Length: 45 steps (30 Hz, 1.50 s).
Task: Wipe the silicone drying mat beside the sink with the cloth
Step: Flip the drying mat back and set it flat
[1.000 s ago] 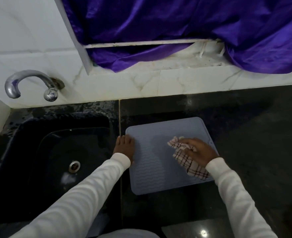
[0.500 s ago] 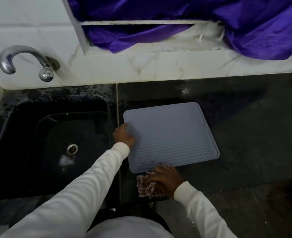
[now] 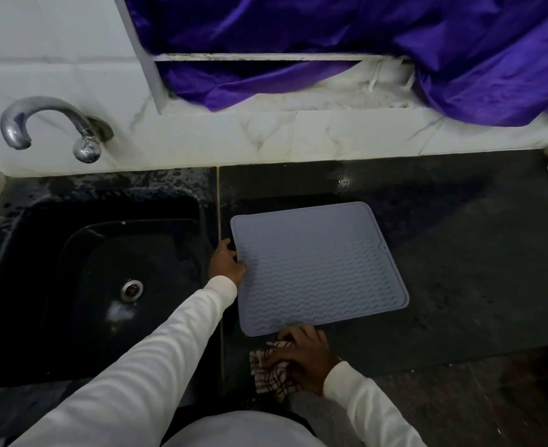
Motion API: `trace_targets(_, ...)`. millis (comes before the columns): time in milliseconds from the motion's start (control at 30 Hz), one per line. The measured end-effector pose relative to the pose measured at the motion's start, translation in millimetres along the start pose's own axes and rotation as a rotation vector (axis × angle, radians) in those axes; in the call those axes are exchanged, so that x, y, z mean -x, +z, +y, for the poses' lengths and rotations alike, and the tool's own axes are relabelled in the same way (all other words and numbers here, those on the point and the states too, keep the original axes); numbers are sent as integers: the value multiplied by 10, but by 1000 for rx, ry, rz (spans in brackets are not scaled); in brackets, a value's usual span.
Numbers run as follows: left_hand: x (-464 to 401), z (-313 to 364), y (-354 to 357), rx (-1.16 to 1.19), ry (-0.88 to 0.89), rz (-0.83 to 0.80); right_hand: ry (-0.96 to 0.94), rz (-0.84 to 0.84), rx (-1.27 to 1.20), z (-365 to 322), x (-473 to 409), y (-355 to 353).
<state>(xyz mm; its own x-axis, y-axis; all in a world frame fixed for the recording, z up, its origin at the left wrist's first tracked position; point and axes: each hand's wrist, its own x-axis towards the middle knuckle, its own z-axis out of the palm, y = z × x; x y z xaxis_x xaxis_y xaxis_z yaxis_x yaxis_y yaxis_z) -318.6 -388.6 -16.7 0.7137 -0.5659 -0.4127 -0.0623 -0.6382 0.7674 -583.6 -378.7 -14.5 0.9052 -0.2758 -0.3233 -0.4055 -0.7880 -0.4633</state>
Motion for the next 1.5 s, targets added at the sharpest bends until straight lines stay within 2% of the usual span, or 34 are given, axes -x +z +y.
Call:
trace_targets(67, -12, -15, -7, -14, 13, 33, 32, 87, -138, 83, 21, -110)
trace_targets(167, -7, -20, 5, -25, 22, 58, 88, 353, -397, 516, 52, -371)
trace_targets(233, 13, -10, 23, -32, 36, 57, 258, 535, -454, 992, 31, -584)
trace_targets(333, 34, -63, 51, -84, 94, 56, 661, 758, -503, 1644, -43, -894)
trace_targets(433, 91, -96, 69, -168, 130, 30, 971, 713, -343, 2057, -120, -1085)
trace_targets(567, 154, -49, 121, -284, 118, 43, 1067, 579, -199, 2167, -272, -1142)
trace_targets(833, 200, 55, 278, -105, -14, 125, 979, 650, -411, 2173, -480, -1295)
trace_targets(967, 234, 65, 261, 116, 60, 84, 804, 576, -505, 2157, -458, -1450)
trace_targets(1133, 248, 161, 192, 296, 145, 123, 580, 731, -815, 2100, -446, -1676)
trace_targets(1267, 169, 328, 102, 497, 167, 164, 510, 766, -926, 2071, -509, -1806)
trace_targets(1500, -242, 539, -162, 585, 203, 238, 426, 864, -1046, 2005, -868, -2063)
